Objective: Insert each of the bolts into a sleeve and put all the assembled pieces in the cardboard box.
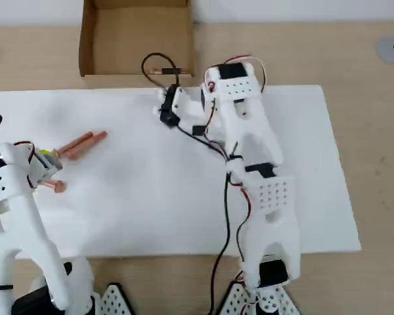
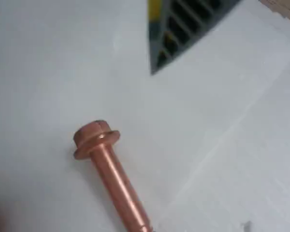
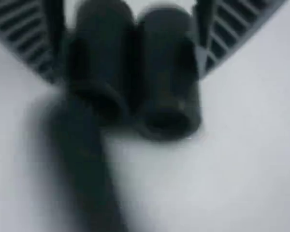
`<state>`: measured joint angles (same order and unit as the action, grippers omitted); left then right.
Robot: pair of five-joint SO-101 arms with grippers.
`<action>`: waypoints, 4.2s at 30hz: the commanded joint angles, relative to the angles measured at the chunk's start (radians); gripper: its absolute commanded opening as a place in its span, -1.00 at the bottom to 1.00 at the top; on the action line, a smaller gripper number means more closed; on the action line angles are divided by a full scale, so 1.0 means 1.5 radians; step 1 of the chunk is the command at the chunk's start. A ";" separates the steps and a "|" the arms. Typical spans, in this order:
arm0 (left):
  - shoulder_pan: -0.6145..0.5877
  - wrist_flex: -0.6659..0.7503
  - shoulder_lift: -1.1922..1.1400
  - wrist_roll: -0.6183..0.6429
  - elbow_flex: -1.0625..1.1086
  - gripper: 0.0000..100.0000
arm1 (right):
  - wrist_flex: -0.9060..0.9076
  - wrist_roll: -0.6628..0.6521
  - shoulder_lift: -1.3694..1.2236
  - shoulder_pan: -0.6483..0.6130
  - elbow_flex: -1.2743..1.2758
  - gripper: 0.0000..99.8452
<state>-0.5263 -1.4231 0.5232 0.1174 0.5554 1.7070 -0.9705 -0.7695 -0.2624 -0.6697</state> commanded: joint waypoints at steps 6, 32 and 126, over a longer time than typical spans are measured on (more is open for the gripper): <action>0.007 0.005 0.002 -0.003 -0.003 -0.51 | 0.040 0.013 -0.001 0.004 -0.070 -0.95; 0.021 0.017 0.002 -0.080 0.017 -0.50 | 0.055 0.055 0.159 0.004 -0.129 -0.60; 0.073 0.094 0.342 -0.116 0.259 -0.50 | -0.117 0.074 0.385 -0.104 0.515 -0.54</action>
<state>-0.4266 -1.2958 1.0219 -0.0499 0.9498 1.5489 -0.8692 -0.2447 -0.3989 0.1020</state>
